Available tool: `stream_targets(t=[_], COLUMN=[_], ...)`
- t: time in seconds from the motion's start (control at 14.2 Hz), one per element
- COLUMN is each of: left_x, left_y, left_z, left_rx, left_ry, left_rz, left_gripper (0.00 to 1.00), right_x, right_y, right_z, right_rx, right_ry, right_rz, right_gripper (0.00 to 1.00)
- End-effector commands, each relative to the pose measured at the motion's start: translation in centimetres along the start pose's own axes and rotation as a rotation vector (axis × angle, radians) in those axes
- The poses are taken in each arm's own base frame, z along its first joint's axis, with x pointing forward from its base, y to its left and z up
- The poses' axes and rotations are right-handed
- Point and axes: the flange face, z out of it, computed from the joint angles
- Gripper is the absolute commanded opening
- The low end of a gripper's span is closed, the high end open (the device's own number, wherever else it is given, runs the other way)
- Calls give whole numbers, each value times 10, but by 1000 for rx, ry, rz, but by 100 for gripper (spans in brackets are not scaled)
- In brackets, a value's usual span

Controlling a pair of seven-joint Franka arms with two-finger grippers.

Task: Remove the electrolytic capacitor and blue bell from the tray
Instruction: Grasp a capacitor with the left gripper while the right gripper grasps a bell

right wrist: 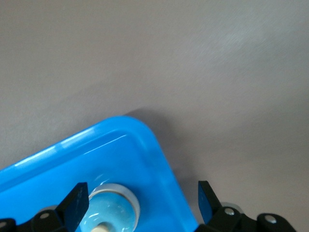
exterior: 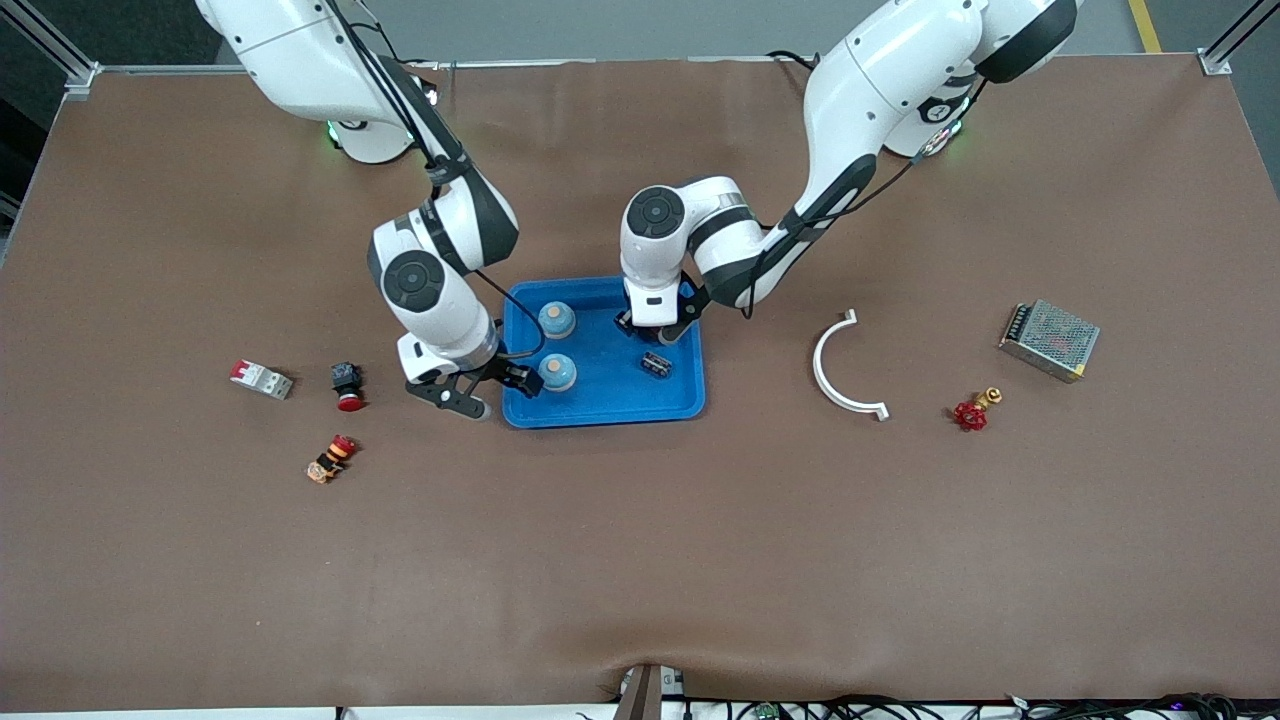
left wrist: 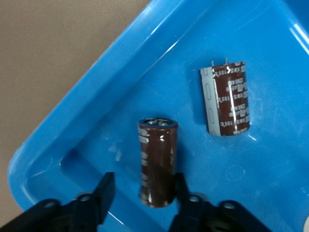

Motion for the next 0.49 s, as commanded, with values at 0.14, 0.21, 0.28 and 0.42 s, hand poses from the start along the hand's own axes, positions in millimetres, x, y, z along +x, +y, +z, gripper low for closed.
stream_targets(t=[0.14,0.21,0.28,0.42], left_x=[4,14,22,35], left_y=[8,9,10,11], left_z=[-16,-27,-40,-74], left_rx=[-35,-45,-32,-17], left_ry=[28,57,89,139], left_rz=[11,40,68,105], left_gripper=[0,0,0,0], right_x=[-30,-36,-40,-55], right_y=[-26,-28,-31,-39], right_z=[15,18,19,26], right_rx=[2,-3,-4,-12], right_ry=[-8,-12,-14,-19], right_rz=[3,-3,0,-4], right_gripper=[100,100,100,100])
